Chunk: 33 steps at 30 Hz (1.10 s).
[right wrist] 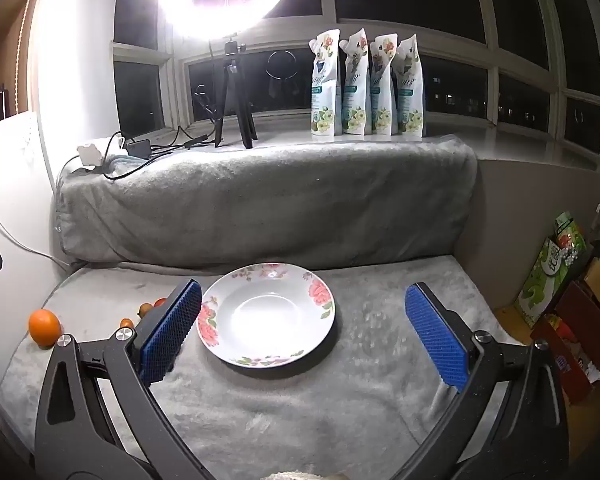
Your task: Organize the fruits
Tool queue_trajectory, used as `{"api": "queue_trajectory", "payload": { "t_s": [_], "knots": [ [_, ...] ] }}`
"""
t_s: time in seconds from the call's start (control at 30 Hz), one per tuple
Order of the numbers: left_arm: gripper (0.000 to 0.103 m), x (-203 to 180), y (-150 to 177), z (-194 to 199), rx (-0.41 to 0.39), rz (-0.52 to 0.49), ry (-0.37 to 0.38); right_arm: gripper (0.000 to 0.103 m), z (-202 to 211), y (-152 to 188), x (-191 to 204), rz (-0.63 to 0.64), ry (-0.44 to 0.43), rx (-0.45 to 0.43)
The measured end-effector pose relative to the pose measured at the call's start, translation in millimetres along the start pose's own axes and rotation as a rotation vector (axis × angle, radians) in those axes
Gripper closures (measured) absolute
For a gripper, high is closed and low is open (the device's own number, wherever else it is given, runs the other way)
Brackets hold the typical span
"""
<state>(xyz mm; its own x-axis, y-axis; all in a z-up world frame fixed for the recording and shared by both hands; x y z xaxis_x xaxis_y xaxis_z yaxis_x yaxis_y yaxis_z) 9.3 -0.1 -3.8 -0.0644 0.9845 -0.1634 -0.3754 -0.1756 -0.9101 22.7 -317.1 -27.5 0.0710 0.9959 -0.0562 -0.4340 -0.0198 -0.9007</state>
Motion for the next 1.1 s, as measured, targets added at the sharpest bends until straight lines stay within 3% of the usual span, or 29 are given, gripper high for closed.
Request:
{"api": "queue_trajectory", "payload": {
  "t_s": [1.1],
  "knots": [
    [0.001,-9,-1,-5,0.022,-0.023,0.0,0.0,-3,1,0,-0.015,-0.011,0.015]
  ]
}}
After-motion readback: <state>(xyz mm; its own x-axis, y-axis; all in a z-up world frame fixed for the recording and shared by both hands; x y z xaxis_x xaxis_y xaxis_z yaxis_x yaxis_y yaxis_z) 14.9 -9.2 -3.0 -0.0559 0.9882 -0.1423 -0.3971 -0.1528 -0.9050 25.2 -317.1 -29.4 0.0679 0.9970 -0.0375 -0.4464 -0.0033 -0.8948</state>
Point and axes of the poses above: each gripper's, at about its wrist camera, not at the fingertips, and z roughly against the way its jaws point, x to its left, y to its underside, the point moved 1 cm from there along -z, roughly the way its jaws point, and after that the axes turned 6 degrees about z, right-handed, at the moved point
